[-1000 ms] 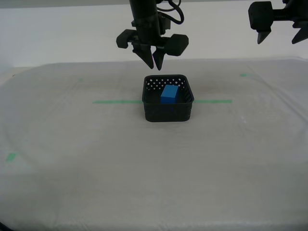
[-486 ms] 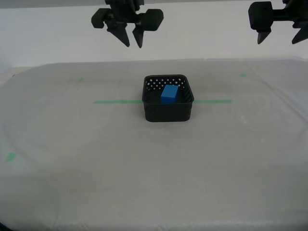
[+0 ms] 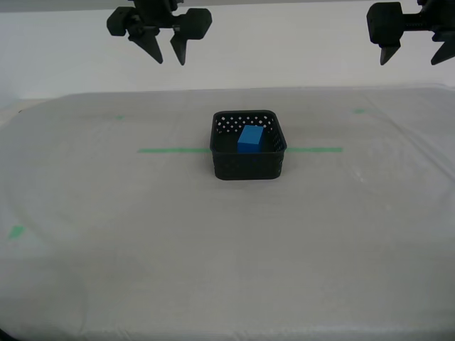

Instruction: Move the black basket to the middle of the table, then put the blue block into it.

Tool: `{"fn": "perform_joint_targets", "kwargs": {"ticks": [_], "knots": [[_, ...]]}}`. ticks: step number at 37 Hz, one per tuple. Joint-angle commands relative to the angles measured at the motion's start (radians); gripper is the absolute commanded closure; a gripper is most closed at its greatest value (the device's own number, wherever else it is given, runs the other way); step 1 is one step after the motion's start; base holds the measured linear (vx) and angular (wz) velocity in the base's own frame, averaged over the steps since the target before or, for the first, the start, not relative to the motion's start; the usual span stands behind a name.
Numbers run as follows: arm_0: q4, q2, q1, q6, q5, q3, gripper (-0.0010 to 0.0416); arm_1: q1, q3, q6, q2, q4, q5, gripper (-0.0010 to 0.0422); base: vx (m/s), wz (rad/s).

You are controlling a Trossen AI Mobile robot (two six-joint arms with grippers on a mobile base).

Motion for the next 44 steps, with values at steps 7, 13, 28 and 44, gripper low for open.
{"fn": "perform_joint_targets", "kwargs": {"ticks": [7,13,28,44], "knots": [[0.001,0.0,0.0,0.0,-0.001,0.0,0.0007,0.05,0.0,0.019,-0.002,-0.005,-0.001,0.0188,0.0,0.0],[0.001,0.0,0.0,0.0,-0.001,0.0,0.0007,0.073,-0.003,0.033,-0.008,-0.019,-0.001,0.0188,0.0,0.0],[0.001,0.0,0.0,0.0,-0.001,0.0,0.0007,0.129,-0.004,0.06,-0.074,-0.021,-0.001,0.0188,0.0,0.0],[0.001,0.0,0.0,0.0,-0.001,0.0,0.0007,0.203,-0.033,0.061,-0.141,-0.022,-0.001,0.0188,0.0,0.0]]}}
